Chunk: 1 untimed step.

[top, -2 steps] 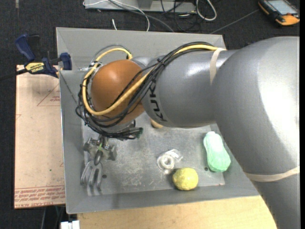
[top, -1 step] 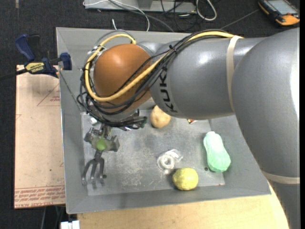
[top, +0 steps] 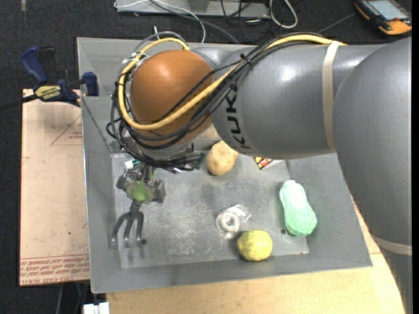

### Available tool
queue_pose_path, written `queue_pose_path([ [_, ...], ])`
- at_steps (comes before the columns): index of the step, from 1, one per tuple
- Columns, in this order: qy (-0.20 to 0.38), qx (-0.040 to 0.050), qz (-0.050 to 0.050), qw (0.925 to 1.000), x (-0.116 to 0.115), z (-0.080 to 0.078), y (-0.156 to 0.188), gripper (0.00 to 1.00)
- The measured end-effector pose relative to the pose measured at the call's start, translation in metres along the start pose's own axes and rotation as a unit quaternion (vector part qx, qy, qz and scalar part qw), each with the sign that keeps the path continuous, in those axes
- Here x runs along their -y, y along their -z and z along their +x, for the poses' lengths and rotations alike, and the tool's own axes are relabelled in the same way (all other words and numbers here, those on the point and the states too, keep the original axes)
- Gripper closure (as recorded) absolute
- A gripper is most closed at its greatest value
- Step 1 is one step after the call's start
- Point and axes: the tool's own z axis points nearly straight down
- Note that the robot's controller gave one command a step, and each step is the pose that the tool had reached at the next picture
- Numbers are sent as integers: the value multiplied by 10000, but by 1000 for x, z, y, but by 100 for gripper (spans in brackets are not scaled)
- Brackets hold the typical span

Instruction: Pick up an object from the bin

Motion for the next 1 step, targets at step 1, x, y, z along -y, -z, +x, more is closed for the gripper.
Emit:
queue_pose_path([
  [1, -7, -6, -14, 10000, -1, 0, 8, 100],
])
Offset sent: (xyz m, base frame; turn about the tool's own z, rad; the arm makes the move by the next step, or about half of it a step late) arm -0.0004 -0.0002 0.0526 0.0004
